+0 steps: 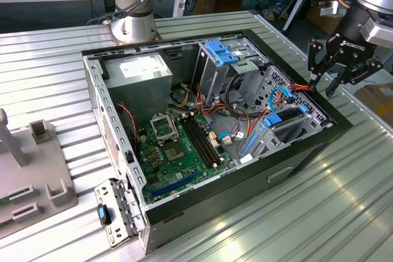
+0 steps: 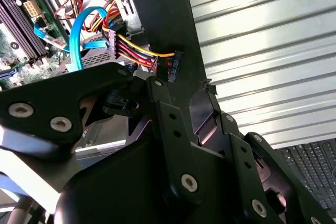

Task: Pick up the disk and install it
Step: 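Insert the first disk wire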

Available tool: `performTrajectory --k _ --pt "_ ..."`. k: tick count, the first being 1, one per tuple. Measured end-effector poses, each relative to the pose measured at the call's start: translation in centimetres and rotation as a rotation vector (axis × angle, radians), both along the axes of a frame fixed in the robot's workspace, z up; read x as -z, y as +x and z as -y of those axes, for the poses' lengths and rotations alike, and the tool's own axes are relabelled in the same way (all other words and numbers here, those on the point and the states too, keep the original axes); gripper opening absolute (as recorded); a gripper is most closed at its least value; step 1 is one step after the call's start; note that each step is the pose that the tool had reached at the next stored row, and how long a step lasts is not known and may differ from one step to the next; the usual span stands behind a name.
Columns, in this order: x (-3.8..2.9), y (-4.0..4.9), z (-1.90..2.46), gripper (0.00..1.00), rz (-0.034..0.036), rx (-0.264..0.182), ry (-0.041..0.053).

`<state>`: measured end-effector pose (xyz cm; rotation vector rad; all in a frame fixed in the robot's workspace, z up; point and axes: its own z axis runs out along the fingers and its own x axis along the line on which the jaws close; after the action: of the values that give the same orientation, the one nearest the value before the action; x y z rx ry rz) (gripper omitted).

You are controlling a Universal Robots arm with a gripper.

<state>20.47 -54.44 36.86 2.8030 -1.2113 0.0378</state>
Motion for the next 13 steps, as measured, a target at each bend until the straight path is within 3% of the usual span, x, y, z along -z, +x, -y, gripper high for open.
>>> performTrajectory --k 2,6,7,8,9,13 --pt "-0.01 0.00 0.05 0.44 0.0000 -0.002 0.0014" --pt "0.00 -0.06 0.48 0.44 0.0005 -0.014 0.0161" --pt "0.01 -0.09 0.52 0.44 0.0006 -0.016 0.0244" --pt "0.01 -0.12 0.58 0.44 0.0010 -0.023 0.0458" --pt "0.01 -0.13 0.61 0.44 0.0010 -0.026 0.0517" --pt "0.05 -0.17 0.62 0.44 0.0012 -0.033 0.0539"
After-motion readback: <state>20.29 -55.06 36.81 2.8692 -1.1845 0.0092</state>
